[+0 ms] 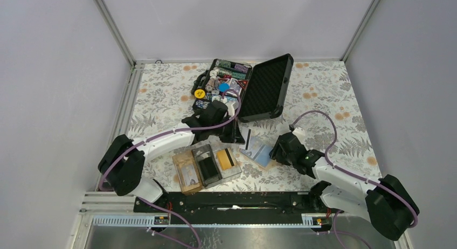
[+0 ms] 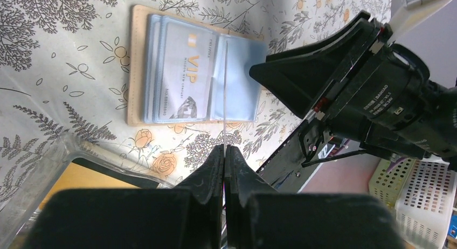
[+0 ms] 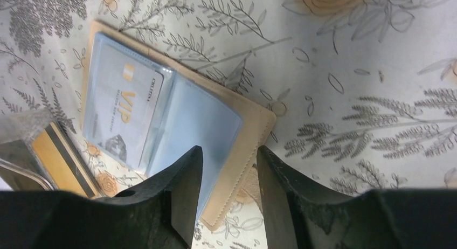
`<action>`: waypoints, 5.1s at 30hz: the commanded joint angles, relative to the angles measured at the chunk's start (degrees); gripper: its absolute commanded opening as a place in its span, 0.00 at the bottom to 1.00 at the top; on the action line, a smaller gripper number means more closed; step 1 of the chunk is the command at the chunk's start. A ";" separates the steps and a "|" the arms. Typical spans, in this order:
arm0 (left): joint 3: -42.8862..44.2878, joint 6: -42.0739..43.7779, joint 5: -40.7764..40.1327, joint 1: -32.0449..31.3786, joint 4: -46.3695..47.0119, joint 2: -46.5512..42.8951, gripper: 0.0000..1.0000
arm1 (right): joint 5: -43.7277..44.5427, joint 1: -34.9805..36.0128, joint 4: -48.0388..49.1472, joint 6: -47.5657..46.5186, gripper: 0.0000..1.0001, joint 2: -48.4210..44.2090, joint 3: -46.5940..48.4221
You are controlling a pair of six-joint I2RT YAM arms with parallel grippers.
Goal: Put the credit cards into the card holder
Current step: Insert the credit card into the card holder.
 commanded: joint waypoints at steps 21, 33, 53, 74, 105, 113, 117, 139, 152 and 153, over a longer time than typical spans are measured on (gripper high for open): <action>6.50 4.74 2.06 -0.35 -0.43 11.11 0.00 | -3.71 -4.85 20.22 -23.54 0.00 16.53 4.44; 7.50 6.59 2.39 -0.34 0.77 15.44 0.00 | -5.01 -5.42 20.86 -23.87 0.00 17.37 5.02; 5.48 2.77 5.66 1.27 4.54 17.91 0.00 | -5.19 -5.43 20.50 -23.78 0.00 17.21 4.72; 4.84 2.47 7.29 2.22 5.77 20.19 0.00 | -5.09 -5.43 20.28 -23.72 0.00 17.88 4.97; 4.04 -0.09 4.44 2.16 4.66 19.25 0.00 | -5.68 -5.51 19.99 -23.47 0.00 19.59 5.68; 3.08 -0.63 0.82 2.15 2.78 16.47 0.00 | -5.56 -5.43 19.81 -23.48 0.00 19.46 5.80; 3.38 -0.58 1.90 2.17 3.22 17.13 0.00 | -5.54 -5.45 19.80 -23.55 0.00 19.55 5.88; 7.43 2.29 0.14 1.49 -1.71 18.42 0.22 | -5.80 -5.43 19.23 -23.95 0.00 19.68 6.33; 8.17 2.21 0.20 1.43 0.44 19.72 0.05 | -5.75 -5.47 19.21 -23.94 0.00 19.39 6.14; 8.08 2.07 0.04 1.46 0.68 19.81 0.04 | -5.80 -5.43 19.25 -23.91 0.00 19.38 6.16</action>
